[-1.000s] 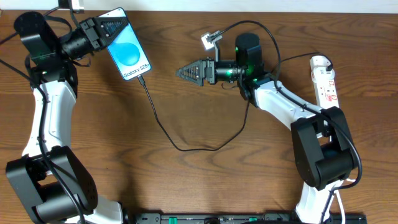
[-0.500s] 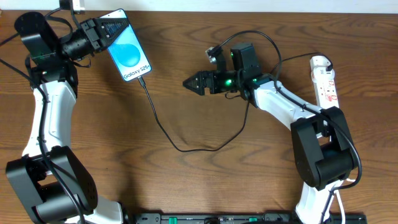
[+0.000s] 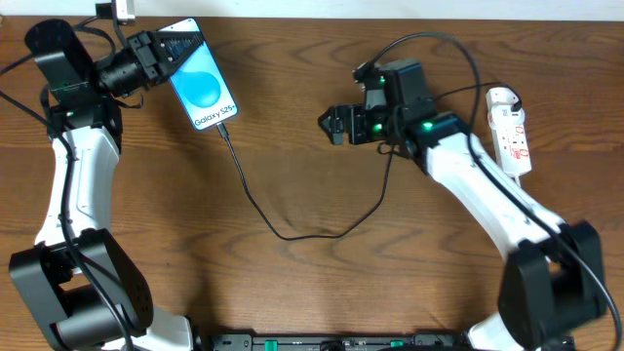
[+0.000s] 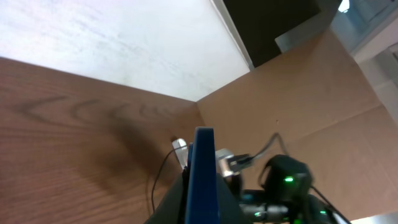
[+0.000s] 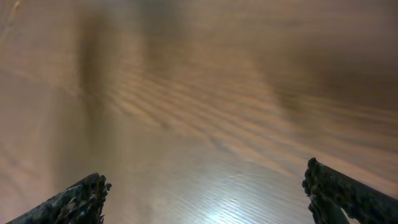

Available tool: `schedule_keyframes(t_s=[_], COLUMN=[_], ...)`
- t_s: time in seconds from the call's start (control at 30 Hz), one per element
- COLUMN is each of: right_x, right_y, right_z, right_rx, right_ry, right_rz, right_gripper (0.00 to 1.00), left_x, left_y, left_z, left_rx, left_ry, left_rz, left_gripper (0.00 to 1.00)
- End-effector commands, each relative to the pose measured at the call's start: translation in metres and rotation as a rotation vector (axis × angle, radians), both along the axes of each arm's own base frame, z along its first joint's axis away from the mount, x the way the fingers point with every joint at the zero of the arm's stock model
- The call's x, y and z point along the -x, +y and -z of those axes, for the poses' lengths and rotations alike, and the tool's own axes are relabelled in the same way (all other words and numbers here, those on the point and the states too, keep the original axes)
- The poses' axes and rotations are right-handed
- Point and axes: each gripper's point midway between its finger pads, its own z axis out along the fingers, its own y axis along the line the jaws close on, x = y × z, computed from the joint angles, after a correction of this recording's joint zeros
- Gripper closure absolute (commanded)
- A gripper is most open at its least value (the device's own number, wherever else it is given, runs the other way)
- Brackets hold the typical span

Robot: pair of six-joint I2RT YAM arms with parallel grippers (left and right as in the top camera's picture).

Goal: Plug charger to phone and switch on socket
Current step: 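Open the right gripper and withdraw it up and right, then lower the plugged-in phone with the left gripper toward the table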

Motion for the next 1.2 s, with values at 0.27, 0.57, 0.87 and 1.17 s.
schedule_keyframes(t_s=[0.27, 0.57, 0.87, 1.17], right_x=[-0.006, -0.006, -0.005, -0.003], right_y=[-0.035, -0.036, -0.036, -0.036], right_z=[-0.038, -0.038, -0.037, -0.035], right_rx=[0.113, 0.114, 0.116, 0.123], right_ry=[-0.119, -0.120, -0.118, -0.104], right_rz=[0.132, 0.133, 0.133, 0.130], right_gripper=[0.01, 0.01, 0.01, 0.01], left_x=[0.011, 0.021, 0.040, 0.053], left_y=[0.002, 0.005, 0.000, 0.005], left_z=[0.038, 0.111, 0.172, 0.203], left_rx=[-0.105, -0.191, -0.271, -0.312], left_ry=[0.072, 0.285, 0.421, 0.508], left_rz=[-0.037, -0.123, -0.165, -0.204], left_gripper=[0.93, 0.92, 0.92, 0.92])
